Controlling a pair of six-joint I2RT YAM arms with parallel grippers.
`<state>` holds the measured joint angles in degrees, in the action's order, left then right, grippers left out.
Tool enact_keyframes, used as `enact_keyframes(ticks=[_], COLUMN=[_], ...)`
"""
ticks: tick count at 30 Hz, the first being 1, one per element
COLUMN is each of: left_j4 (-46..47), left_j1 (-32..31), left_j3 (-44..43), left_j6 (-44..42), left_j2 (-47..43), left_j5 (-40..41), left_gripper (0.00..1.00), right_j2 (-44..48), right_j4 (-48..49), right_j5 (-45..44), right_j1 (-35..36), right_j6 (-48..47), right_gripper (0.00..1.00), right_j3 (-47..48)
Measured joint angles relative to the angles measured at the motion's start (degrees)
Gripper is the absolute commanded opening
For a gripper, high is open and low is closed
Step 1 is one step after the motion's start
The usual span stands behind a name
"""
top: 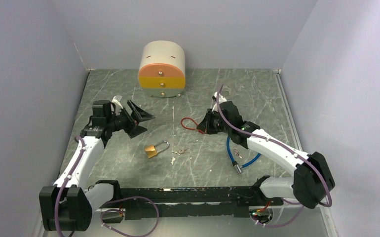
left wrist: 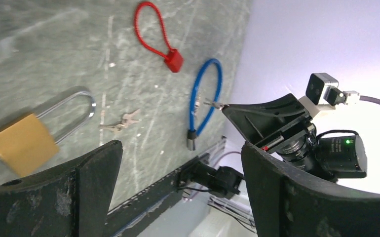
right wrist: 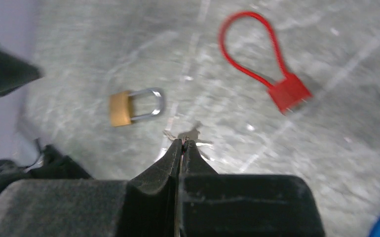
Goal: Unlock with the key
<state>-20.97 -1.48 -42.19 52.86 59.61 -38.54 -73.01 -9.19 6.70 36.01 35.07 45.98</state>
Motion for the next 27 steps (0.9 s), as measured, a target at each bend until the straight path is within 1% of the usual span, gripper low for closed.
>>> enact_keyframes(ticks=[5, 9, 13, 16, 19, 21, 23, 25, 27], left_j4=[7.6, 13.1, 20.6, 24.4, 27.6, 28.7, 27.7, 26.3, 25.8], left_j1=[-1.3, -2.9, -4.8, -6.8, -10.0, -13.2, -16.0, -18.3, -18.7], left_j3=[0.1, 0.1, 1.3, 1.7, 1.7, 1.2, -0.3, -2.6, -3.8], left_j6=[5.1, 9.5, 15.1, 15.8, 13.6, 9.2, 4.3, -1.3, -5.1], left_j2=[3.5, 5.6, 6.0, 5.7, 4.2, 2.8, 1.9, 1.1, 0.3], left_j5=[-5.9, -9.9, -12.8, -13.1, -12.9, -12.7, -12.2, -11.3, -10.4], left_gripper=[0.94, 0.94, 0.94, 0.94, 0.9, 0.88, 0.85, 0.79, 0.72], right_j2=[2.1, 2.0, 1.5, 0.9, -0.7, -1.5, -2.0, -2.4, -2.7], right_j4=[8.0, 11.6, 14.8, 16.4, 16.3, 15.9, 14.9, 13.4, 11.7], right_j5=[10.1, 16.5, 20.5, 22.4, 23.5, 24.0, 24.6, 25.2, 25.5], right_j1=[0.4, 1.1, 1.9, 2.4, 3.1, 3.4, 3.6, 3.7, 3.7], right_j6=[-1.0, -1.0, 0.1, 1.5, 3.1, 4.0, 5.1, 6.0, 6.6], right_gripper=[0.0, 0.0, 0.0, 0.0, 0.0, 0.0, 0.0, 0.0, 0.0], right_j3=[0.0, 0.9, 3.5, 5.8, 9.8, 12.0, 14.2, 16.1, 17.5])
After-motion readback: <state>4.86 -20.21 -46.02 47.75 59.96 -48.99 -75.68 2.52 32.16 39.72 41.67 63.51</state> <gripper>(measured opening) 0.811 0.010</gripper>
